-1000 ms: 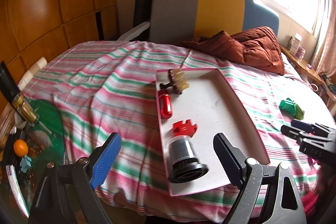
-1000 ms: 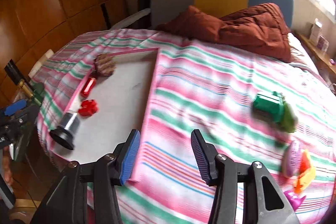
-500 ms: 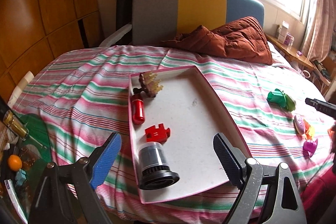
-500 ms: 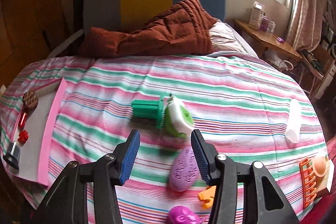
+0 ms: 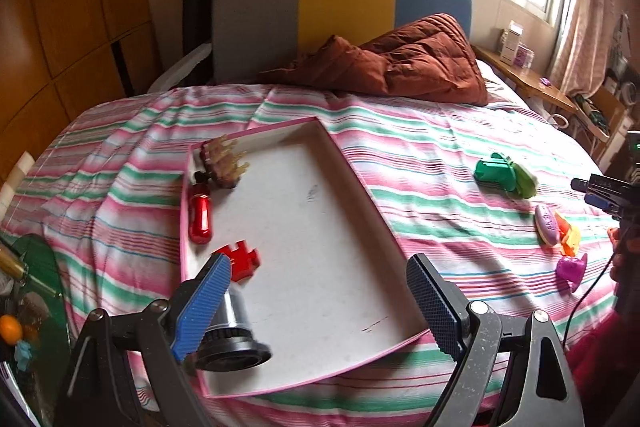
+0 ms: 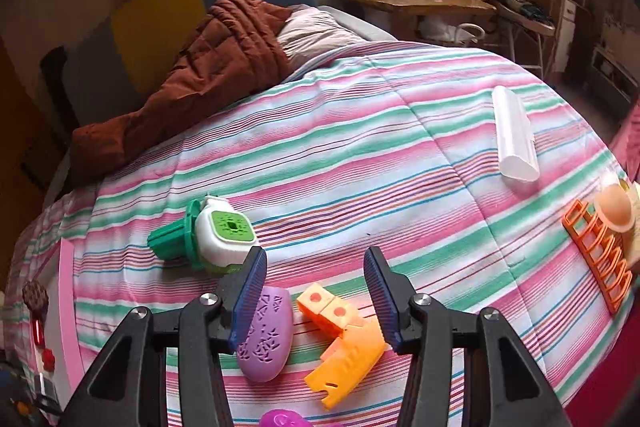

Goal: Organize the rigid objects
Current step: 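Move both tools back toward the remaining toys on the bedspread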

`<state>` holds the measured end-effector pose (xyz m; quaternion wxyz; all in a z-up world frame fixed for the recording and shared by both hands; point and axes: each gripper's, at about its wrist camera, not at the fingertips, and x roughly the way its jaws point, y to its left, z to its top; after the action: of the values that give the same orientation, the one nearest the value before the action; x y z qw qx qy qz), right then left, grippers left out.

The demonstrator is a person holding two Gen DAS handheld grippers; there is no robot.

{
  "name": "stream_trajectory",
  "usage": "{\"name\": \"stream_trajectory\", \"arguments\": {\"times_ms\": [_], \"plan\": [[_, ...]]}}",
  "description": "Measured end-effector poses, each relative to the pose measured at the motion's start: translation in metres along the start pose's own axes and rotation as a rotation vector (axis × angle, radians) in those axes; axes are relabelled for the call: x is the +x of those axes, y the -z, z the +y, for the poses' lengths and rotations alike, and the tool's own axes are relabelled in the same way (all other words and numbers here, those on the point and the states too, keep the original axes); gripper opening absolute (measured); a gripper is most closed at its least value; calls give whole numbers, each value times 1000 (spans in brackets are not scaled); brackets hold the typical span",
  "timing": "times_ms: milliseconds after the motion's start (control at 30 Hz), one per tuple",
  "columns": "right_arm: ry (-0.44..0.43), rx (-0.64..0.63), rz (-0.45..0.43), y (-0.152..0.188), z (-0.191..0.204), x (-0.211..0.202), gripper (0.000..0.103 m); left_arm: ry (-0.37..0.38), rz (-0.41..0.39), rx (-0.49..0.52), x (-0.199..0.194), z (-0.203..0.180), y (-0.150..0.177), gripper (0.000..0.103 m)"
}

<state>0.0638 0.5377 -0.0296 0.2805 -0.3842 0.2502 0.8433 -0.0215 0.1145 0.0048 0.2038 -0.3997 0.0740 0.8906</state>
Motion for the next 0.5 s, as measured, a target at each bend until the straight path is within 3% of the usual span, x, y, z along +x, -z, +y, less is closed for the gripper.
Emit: {"name": "stream_trajectory", "arguments": {"times_ms": [333,500], "plan": [[-10,104,53,-3,-21,8,51,133,60,45,36,-65,-20,90],[-34,108,57,-3,-21,7,51,174,111,135,64,-106,-29,85]]}}
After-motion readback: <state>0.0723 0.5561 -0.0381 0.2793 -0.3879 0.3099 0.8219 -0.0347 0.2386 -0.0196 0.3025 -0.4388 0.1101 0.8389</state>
